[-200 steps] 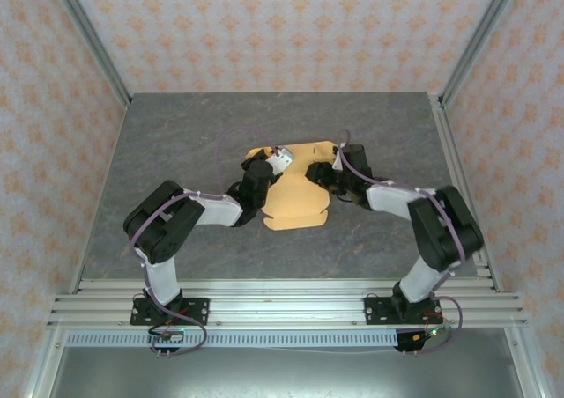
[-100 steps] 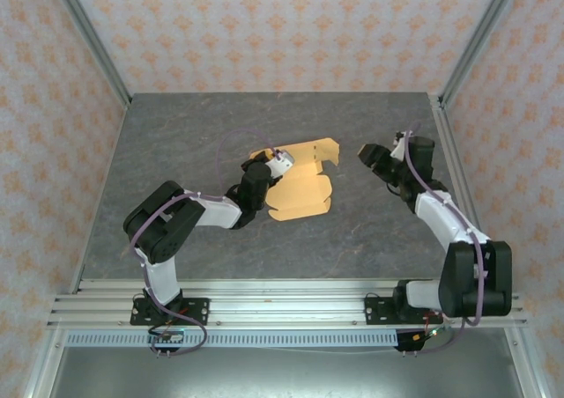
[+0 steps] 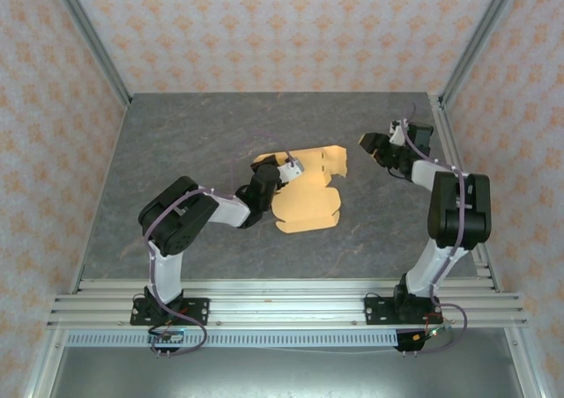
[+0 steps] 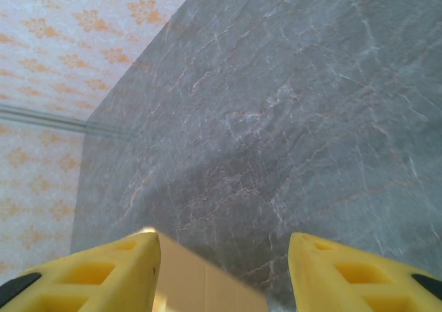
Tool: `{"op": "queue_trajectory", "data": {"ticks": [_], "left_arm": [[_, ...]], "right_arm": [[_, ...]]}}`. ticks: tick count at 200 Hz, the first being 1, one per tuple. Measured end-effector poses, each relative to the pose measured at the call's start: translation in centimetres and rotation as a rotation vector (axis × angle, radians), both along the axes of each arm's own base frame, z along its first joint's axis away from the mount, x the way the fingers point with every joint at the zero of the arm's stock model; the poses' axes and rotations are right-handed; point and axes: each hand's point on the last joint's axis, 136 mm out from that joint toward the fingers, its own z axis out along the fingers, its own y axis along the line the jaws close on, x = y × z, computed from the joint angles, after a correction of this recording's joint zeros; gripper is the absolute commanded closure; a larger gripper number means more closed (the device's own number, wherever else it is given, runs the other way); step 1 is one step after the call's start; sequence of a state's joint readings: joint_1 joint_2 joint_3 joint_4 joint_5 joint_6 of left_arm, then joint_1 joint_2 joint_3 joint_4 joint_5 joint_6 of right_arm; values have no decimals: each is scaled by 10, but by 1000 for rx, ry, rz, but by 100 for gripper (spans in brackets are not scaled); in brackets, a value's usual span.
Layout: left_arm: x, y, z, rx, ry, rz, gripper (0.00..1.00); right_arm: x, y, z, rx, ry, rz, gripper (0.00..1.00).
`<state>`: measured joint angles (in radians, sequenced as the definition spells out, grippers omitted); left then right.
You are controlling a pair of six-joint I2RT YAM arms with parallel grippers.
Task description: Fold the paper box
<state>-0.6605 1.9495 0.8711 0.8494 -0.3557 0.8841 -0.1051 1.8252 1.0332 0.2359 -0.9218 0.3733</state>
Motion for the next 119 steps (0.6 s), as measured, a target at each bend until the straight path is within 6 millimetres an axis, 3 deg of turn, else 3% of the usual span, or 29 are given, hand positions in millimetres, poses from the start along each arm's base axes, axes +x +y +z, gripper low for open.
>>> {"op": "queue_trajectory", "data": {"ticks": [42,70,119], "left_arm": [[0,0,-1,21,0,-6,100],[0,0,-1,29,-3,-8,100],[1,0,1,29,-10,-6,100]], "right_arm": [[25,5,2,-42,-35,95,50],[20,16,-4,-74,-14,155,52],[10,46,-35,-76,105,245,55]]}}
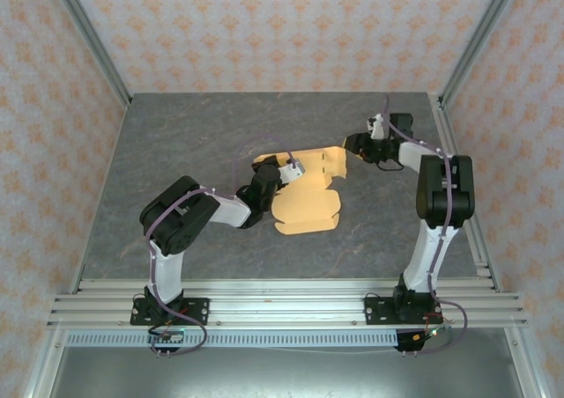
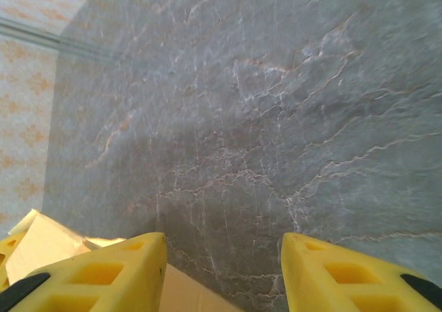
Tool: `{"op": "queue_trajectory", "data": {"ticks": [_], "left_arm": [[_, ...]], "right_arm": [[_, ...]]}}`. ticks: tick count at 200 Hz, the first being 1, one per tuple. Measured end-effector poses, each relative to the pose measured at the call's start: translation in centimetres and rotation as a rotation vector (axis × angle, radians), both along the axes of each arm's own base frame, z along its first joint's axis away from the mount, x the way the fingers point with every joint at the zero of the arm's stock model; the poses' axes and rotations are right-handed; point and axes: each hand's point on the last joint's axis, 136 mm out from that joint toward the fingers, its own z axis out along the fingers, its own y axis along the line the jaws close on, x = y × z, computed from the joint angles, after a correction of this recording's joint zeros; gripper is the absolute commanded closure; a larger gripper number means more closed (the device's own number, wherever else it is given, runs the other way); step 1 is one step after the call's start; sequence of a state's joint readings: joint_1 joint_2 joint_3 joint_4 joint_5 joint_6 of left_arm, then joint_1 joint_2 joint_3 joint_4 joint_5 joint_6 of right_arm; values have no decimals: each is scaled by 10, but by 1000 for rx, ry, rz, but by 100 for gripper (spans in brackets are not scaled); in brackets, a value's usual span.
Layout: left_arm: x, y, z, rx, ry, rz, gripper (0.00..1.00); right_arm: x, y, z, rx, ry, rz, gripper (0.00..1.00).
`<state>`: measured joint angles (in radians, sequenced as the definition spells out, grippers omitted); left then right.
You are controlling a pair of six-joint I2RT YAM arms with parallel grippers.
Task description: Fold the paper box
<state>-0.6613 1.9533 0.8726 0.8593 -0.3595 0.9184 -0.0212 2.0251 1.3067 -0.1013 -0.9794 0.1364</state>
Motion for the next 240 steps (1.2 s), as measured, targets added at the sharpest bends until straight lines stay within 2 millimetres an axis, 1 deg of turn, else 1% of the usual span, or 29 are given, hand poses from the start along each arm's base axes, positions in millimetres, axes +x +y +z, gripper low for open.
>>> {"op": "queue_trajectory", "data": {"ticks": [22,37,72,94,132,171,197,224,240], "left_arm": [[0,0,0,0,-1,1,100],[0,0,1,-2,-4,1,100],[0,1,1,3,-7,-1,100],[-1,1,1,4,-8,2,100],[-1,3,1,8,-13,13,100],[0,5,2,23,-16,20,100],[0,7,2,27,-18,28,100],[0,8,2,28,-19,33,100],[0,8,2,28,-19,33,100]], "right_arm": [[9,6,-3,0,23,16,57],[11,8,-8,0,42,19,57],[4,8,-17,21,81,9,55],[-3,8,-25,29,113,7,54],[-8,14,-22,67,124,31,51],[-27,29,-29,114,157,77,49],[-33,41,-27,132,158,113,50],[-37,51,-22,147,143,149,55],[-40,56,-19,151,135,164,55]]}}
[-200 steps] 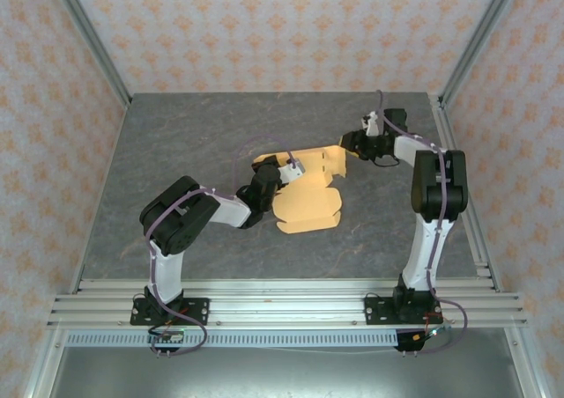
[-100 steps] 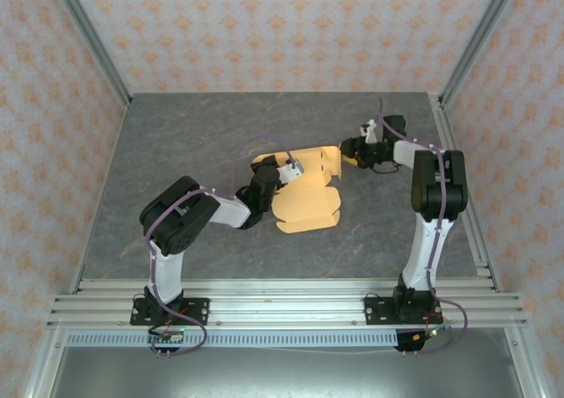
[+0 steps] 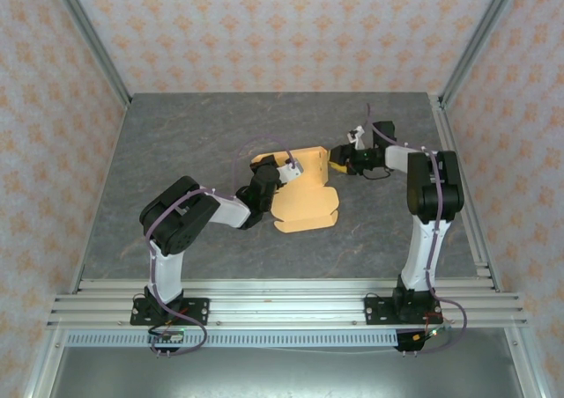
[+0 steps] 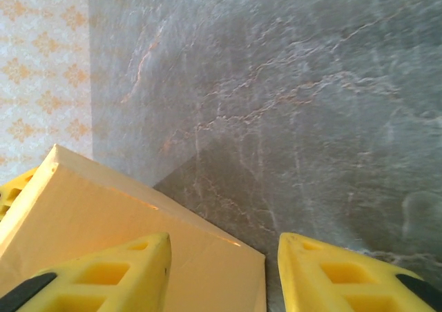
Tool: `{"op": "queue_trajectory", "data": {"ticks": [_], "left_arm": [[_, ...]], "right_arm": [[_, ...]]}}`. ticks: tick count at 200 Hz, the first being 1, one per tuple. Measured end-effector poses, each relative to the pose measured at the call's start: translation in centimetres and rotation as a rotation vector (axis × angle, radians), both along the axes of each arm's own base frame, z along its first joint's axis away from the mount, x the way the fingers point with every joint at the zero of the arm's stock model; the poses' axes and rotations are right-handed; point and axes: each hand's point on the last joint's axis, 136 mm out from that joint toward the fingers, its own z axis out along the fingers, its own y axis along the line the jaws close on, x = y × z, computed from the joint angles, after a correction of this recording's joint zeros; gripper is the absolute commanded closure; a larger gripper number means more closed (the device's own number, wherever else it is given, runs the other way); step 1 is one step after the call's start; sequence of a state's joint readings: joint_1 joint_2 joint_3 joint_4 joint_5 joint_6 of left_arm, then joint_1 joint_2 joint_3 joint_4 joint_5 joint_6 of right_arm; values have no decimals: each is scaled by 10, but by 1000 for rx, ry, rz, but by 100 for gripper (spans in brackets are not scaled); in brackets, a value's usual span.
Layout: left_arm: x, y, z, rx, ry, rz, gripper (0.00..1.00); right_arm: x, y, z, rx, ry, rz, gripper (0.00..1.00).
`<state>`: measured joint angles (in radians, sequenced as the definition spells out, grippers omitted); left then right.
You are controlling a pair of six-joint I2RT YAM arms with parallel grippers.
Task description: Fold the paper box
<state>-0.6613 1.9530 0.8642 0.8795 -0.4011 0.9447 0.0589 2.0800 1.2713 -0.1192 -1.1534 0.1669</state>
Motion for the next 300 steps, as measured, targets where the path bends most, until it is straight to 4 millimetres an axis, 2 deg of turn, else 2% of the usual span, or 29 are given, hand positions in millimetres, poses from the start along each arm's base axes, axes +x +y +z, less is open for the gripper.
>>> {"op": "queue_trajectory", "data": {"ticks": [90,118,172,229,300], "left_arm": [[4,-2,7,-11,-15,5,100],[5,-2,9,-10,-21,16,100],[5,0,0,6,-10,32,100],[5,-1,0,4,-8,31,100],[5,-1,-2,-10,-1,37,100]], "right_arm": [[-18,0,24,-11,-83,-24,52],[-19,6,22,-23,-89,-25,53],[-18,11,22,-31,-110,-46,58],[-26,12,26,-40,-126,-60,50],[-31,14,25,-54,-137,-65,49]]}}
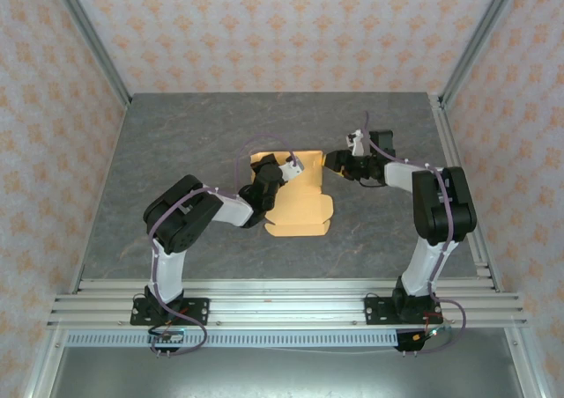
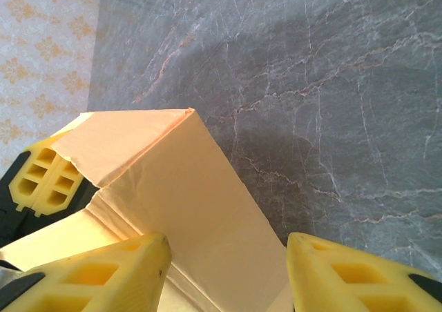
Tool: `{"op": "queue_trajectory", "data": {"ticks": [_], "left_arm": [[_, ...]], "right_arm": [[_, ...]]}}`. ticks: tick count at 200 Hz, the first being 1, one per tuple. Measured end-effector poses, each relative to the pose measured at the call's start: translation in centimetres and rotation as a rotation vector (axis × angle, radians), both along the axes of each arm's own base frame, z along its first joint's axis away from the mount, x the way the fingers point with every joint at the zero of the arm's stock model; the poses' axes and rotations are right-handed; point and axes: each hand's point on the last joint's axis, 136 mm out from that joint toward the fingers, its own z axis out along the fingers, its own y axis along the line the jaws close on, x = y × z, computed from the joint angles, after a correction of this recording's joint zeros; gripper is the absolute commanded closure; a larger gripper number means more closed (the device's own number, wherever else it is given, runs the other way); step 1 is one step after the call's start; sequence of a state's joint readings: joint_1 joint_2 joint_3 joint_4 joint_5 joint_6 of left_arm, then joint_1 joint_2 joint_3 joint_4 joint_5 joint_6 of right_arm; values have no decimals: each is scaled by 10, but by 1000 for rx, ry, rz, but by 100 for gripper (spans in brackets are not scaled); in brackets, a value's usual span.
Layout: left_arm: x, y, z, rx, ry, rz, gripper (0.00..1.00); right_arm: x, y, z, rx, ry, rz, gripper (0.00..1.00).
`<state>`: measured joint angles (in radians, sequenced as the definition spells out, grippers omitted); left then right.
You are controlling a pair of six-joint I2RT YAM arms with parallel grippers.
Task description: Fold the paper box
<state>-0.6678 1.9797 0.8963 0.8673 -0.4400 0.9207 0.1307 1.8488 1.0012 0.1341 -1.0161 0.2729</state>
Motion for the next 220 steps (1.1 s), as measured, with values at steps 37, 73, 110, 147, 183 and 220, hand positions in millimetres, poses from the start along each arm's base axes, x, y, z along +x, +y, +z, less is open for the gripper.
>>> {"op": "queue_trajectory", "data": {"ticks": [37,73,110,147,183,220], "left_arm": [[0,0,0,-5,-1,4,100],[-3,0,-2,-5,-3,-5,100],[-24,-6,-10,46,-16,-36,100],[-31,-13,-2,71,-72,-28,100],[-32,-15,5,76,-100,-27,100],[-33,-17,6,89,-106,-34,100]], "right_arm": [[-7,-1,-4,-15,4,-9,47],[-9,-2,3,-52,-27,-35,47],[-20,-4,1,-65,-30,-50,47],[-26,-5,-3,-62,-28,-54,48],[-35,-6,3,-53,-65,-57,48],[-41,-8,6,-54,-78,-65,40]]}}
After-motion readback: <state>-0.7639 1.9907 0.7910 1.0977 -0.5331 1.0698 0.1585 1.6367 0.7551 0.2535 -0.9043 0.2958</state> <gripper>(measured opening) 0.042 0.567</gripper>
